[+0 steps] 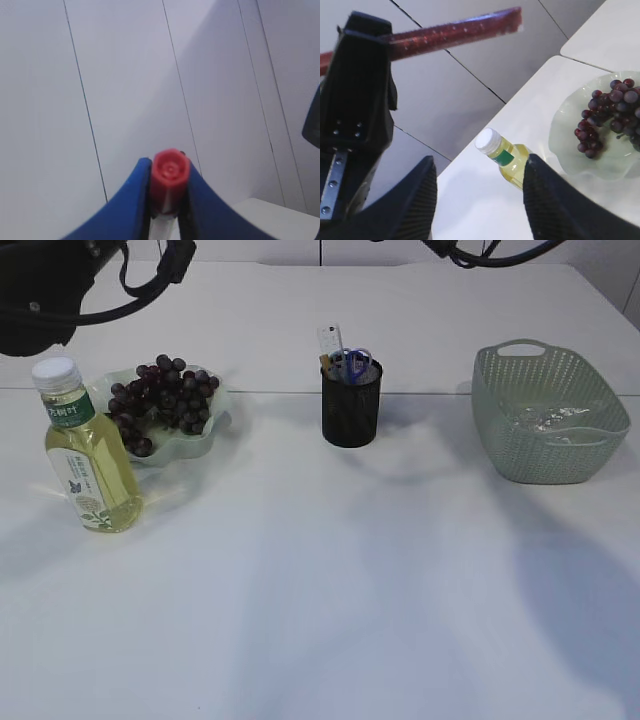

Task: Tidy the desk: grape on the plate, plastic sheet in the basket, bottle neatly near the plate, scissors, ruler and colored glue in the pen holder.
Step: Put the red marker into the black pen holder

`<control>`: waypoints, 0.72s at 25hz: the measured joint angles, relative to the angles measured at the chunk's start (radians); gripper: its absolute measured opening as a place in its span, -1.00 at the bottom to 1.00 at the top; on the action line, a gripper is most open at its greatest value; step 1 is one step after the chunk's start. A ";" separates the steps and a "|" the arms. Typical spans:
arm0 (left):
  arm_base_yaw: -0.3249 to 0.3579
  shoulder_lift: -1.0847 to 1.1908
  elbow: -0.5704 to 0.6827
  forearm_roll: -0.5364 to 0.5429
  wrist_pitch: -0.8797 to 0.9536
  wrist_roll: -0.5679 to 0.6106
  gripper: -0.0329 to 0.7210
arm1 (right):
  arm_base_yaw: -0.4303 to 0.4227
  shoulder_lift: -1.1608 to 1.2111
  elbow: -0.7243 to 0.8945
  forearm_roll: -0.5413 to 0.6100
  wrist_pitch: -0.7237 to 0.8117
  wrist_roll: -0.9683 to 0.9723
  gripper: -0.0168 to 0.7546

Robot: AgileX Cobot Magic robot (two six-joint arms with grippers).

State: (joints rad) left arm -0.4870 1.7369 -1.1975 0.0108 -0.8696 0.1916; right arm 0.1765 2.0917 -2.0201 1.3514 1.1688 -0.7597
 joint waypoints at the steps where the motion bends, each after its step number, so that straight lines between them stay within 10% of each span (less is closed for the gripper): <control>1: 0.000 0.000 -0.009 0.000 0.011 0.000 -0.66 | -0.002 0.000 0.000 -0.014 0.002 -0.007 0.13; 8: 0.000 0.000 -0.062 0.000 0.110 0.000 -0.66 | -0.057 0.000 -0.002 -0.076 0.008 -0.078 0.13; 18: 0.000 0.000 -0.146 -0.002 0.331 -0.028 -0.66 | -0.062 0.000 -0.002 -0.618 0.054 -0.026 0.13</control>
State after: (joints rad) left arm -0.4870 1.7369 -1.3439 0.0087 -0.5385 0.1637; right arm 0.1148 2.0917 -2.0219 0.7338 1.2225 -0.7856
